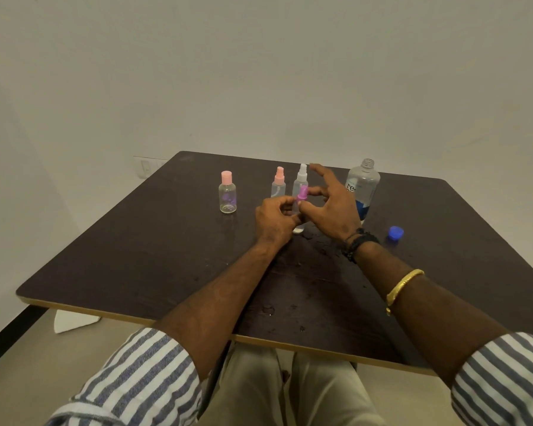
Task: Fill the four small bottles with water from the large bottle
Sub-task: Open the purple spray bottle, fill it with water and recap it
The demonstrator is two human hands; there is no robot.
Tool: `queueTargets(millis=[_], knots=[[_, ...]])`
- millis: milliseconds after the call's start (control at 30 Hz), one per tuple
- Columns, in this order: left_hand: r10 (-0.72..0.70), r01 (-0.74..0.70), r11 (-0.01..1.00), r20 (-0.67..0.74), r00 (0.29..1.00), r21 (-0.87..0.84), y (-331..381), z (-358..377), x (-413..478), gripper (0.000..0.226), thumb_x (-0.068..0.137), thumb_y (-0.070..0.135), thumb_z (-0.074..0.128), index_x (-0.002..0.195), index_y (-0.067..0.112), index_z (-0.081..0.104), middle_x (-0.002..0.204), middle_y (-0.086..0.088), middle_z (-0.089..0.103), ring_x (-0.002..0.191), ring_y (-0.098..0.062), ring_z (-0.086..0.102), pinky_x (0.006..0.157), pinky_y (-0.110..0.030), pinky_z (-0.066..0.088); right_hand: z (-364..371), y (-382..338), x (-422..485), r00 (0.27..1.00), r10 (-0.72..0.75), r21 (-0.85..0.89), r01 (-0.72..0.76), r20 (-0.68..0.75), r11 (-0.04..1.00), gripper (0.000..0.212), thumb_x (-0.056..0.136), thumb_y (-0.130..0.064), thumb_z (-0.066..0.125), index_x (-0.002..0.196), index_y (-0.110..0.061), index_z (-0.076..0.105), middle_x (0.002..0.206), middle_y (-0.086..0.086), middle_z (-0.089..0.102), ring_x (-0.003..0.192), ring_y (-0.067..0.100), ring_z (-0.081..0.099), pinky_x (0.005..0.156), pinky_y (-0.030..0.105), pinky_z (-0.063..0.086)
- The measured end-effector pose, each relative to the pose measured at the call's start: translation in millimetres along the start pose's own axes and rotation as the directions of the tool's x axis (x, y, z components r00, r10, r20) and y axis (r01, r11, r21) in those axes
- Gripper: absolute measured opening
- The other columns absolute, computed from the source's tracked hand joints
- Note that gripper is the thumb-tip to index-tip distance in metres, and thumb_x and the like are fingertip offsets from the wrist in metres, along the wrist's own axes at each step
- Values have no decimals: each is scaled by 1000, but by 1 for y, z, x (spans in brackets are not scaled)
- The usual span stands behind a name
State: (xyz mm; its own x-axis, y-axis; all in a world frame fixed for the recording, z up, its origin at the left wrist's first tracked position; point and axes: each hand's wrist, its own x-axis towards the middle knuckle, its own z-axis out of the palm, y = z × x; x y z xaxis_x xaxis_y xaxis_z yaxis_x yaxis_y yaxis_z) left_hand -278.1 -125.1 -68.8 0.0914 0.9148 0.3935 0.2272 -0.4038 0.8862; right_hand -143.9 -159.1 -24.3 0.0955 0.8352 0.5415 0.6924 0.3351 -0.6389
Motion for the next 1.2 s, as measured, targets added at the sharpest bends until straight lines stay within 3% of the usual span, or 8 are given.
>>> queueTargets(millis=[133, 233, 567, 800, 967, 1200], knots=[[-11, 11, 1000, -56, 998, 4, 0, -14, 3, 43, 71, 26, 92, 108, 9, 77, 95, -3, 79, 83, -11, 75, 77, -26, 62, 2, -5, 0, 998, 44, 55, -42, -38, 998, 73, 86, -28, 76, 149, -25, 40, 121, -2, 71, 112, 11, 64, 90, 28, 54], [-29, 34, 999, -119, 992, 34, -2, -27, 9, 47, 70, 28, 93, 111, 10, 76, 99, -4, 79, 87, -13, 75, 80, -31, 62, 6, -6, 1, 996, 66, 86, -62, -52, 994, 69, 86, -22, 73, 147, -25, 42, 118, 0, 72, 109, 13, 67, 91, 37, 58], [-78, 122, 981, -267, 961, 151, -10, -48, 27, 46, 73, 26, 91, 112, 9, 74, 107, -6, 77, 92, -17, 72, 85, -35, 61, 25, 0, 1, 994, 108, 108, -108, 12, 988, 55, 88, -16, 69, 140, -23, 49, 114, 4, 72, 105, 17, 68, 97, 44, 57], [-96, 145, 976, -273, 957, 164, -18, -49, 31, 45, 75, 25, 89, 114, 8, 73, 110, -7, 75, 92, -13, 67, 80, -21, 51, 31, -2, 1, 996, 84, 112, -85, 12, 990, 48, 89, -12, 68, 135, -20, 55, 105, 2, 73, 98, 13, 68, 93, 30, 55], [-89, 135, 979, -280, 956, 150, -21, -50, 29, 46, 74, 25, 90, 114, 8, 73, 109, -8, 76, 94, -15, 70, 83, -26, 56, 35, -3, 0, 997, 69, 101, -71, 21, 992, 47, 89, -10, 68, 133, -18, 57, 105, 4, 73, 96, 13, 68, 90, 25, 55], [-99, 133, 986, -285, 953, 102, -16, -56, 22, 63, 72, 22, 91, 126, 3, 68, 120, -12, 73, 106, -17, 71, 91, -27, 57, 38, -8, 1, 999, 44, 65, -43, -17, 997, 42, 88, -9, 69, 129, -16, 60, 102, -1, 70, 91, 8, 64, 77, 6, 45]])
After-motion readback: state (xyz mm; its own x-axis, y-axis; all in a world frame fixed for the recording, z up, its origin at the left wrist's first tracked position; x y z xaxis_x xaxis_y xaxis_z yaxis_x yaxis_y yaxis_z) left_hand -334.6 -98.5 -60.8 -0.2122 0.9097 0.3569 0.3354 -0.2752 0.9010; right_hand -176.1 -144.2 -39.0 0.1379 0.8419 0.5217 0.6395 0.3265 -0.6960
